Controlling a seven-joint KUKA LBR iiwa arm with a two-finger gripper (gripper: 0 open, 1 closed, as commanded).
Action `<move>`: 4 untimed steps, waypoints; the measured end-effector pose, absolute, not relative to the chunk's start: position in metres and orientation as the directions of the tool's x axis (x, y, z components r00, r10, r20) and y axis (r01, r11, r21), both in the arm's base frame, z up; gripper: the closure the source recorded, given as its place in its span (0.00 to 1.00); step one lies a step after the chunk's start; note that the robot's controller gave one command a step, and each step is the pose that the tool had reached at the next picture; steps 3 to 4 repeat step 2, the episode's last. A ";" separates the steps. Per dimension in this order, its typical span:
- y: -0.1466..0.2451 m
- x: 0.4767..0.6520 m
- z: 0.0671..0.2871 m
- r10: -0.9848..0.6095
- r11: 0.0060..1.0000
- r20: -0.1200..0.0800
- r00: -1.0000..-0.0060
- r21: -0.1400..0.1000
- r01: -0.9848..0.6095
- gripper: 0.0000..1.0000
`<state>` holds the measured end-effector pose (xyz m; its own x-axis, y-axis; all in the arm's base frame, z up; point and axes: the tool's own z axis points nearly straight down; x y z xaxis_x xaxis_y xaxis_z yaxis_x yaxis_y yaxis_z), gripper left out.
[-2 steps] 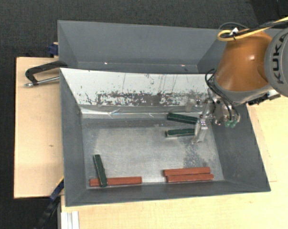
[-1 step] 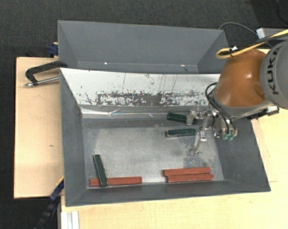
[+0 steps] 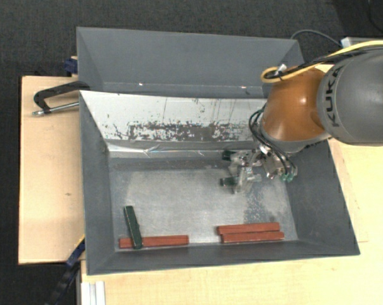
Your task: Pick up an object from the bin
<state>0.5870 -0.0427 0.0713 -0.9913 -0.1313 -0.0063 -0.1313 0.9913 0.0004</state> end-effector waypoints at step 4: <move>-0.039 0.566 0.208 -0.232 0.973 -0.007 -0.973 -0.001 -0.232 1.00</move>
Offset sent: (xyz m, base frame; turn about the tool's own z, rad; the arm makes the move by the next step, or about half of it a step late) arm -0.0230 0.0030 0.1349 -0.1031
